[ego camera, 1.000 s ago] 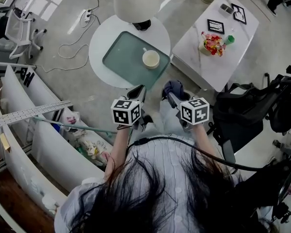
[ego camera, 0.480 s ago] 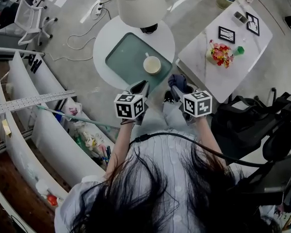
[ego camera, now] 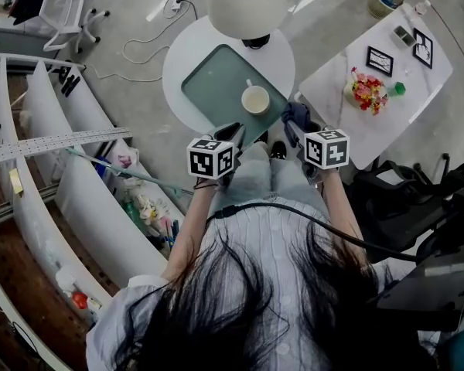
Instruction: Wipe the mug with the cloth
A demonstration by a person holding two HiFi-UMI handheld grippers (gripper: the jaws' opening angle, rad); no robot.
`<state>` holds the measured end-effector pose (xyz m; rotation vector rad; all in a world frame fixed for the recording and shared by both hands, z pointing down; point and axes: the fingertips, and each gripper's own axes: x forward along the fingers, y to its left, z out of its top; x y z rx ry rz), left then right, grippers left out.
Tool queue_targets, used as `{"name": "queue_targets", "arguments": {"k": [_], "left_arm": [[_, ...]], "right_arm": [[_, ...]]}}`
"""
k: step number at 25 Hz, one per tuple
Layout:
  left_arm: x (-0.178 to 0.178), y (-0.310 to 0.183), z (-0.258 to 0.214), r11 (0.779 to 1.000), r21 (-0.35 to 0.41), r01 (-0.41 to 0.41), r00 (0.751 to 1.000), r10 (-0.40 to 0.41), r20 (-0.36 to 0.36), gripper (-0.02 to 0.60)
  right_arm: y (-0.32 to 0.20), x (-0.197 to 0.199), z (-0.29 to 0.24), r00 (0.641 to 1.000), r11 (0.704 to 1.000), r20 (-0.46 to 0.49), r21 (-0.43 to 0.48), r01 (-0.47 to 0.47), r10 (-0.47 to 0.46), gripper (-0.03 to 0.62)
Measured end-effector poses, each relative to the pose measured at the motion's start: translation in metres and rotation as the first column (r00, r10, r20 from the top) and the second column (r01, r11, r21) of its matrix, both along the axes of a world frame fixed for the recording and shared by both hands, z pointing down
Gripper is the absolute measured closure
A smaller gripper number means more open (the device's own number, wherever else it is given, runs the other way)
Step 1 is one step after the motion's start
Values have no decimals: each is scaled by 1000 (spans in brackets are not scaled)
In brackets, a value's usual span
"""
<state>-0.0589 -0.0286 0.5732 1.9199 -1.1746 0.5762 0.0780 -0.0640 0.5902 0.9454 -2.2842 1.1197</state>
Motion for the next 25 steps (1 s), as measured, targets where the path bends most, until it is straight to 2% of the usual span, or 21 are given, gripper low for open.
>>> {"name": "queue_targets", "arguments": {"k": [8,10,12,15,21,25], "left_arm": [[-2,-33,5,999,-19,-30,999,29,-43,537],[-1,-43,10,998,-26,-50,998,49,-37,505],[-1,-54,16,996,-40,-79,997,78,-24,467],[-4,-65,26,991,-59,-116,993,117,12,462],[-6,-81,41,985,-116,-129,991,132,18,462],[-10,-84,50,979,-157,-131,990,138,35,462]], "right_arm": [[-23,0,6,999,1000,-42,-8,11,-12,500],[-31,-2,7,998,1000,-52,0,22,-22,500],[-41,-6,8,995,998,-82,19,54,-52,500],[-55,-17,12,980,989,-151,57,139,-129,500],[-88,-43,22,924,938,-278,152,313,-263,500],[-104,-57,28,857,869,-370,200,452,-360,500]]}}
